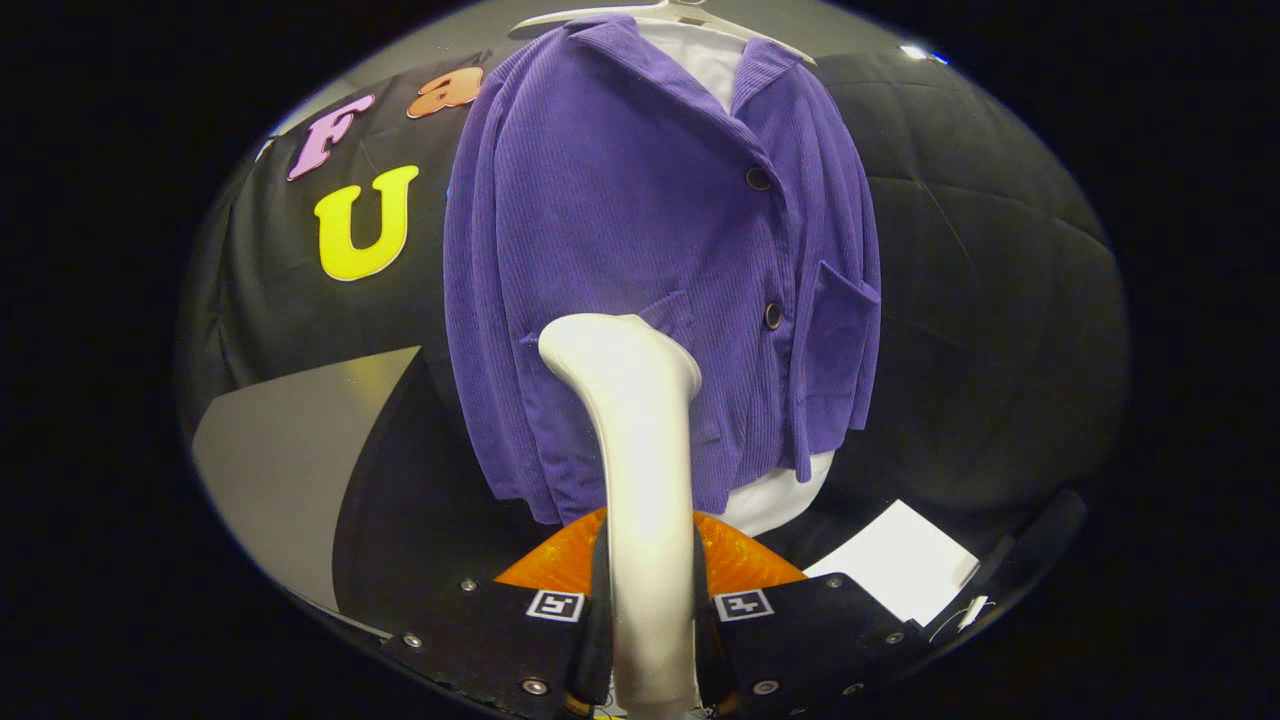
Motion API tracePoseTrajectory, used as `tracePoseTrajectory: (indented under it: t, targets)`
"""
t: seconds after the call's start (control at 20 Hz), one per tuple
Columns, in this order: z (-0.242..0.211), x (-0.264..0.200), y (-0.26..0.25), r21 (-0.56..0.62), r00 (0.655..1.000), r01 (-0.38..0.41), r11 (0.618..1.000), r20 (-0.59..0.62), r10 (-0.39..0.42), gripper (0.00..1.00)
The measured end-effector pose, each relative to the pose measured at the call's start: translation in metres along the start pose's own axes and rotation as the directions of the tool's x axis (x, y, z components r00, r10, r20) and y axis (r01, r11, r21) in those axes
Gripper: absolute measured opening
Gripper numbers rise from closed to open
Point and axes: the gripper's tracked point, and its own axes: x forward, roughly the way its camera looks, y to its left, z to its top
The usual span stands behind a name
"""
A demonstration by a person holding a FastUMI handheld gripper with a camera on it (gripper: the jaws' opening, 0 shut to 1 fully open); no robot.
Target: Iron the clothes twice with a garment steamer, once on the left side and once on the right side.
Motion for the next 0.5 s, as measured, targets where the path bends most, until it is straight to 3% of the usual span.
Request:
tracePoseTrajectory:
  t: [0.5]
  targets:
    - [-0.050, 0.013, 0.004, -0.011, 0.991, -0.006, 1.000, -0.131, 0.005, 0.33]
